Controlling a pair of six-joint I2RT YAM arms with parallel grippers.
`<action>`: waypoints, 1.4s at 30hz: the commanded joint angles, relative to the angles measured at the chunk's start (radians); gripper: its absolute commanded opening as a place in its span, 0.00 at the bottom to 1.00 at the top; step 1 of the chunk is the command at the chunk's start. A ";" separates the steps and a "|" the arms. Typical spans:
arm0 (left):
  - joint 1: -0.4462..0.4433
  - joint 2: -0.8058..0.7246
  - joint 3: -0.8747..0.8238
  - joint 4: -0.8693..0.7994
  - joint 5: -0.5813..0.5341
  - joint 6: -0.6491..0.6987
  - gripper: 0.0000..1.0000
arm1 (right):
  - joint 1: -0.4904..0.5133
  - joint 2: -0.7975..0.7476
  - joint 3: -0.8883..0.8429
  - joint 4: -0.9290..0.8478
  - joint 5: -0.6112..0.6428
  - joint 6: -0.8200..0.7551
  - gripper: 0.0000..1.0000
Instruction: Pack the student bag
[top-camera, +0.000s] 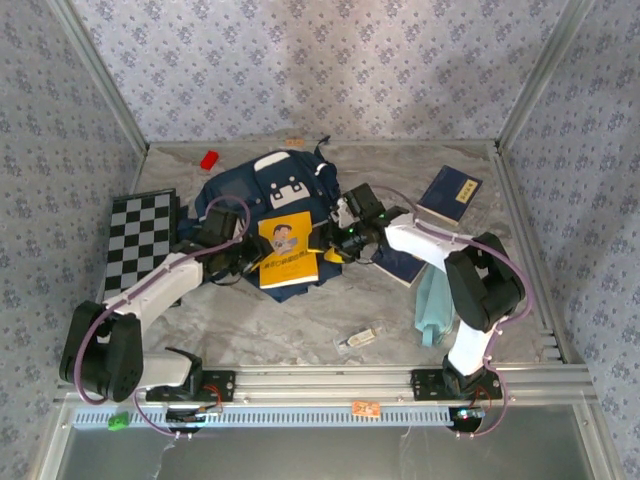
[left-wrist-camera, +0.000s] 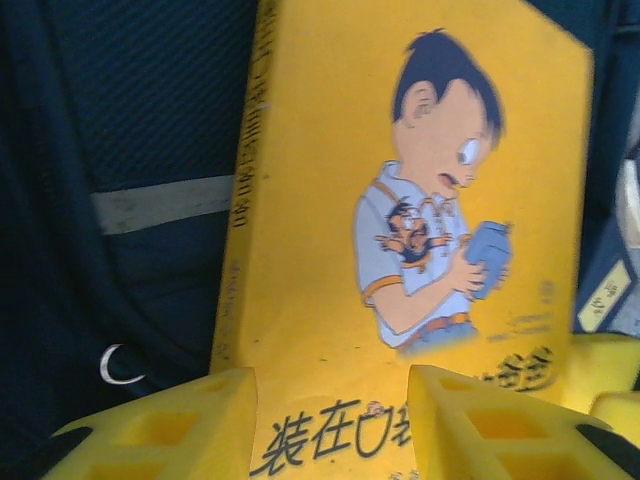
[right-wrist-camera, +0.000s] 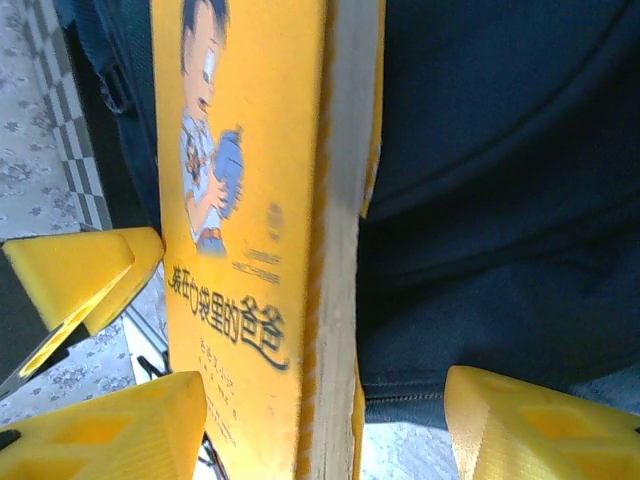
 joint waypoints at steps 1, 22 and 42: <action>-0.001 -0.028 -0.042 -0.002 -0.029 -0.019 0.42 | 0.048 0.026 0.010 0.021 -0.029 0.040 0.67; -0.003 -0.057 -0.095 0.018 -0.028 -0.068 0.33 | 0.109 0.075 0.137 0.064 -0.051 0.079 0.39; -0.082 -0.106 0.185 -0.198 -0.290 0.478 0.58 | -0.083 -0.237 0.112 -0.225 0.014 -0.075 0.04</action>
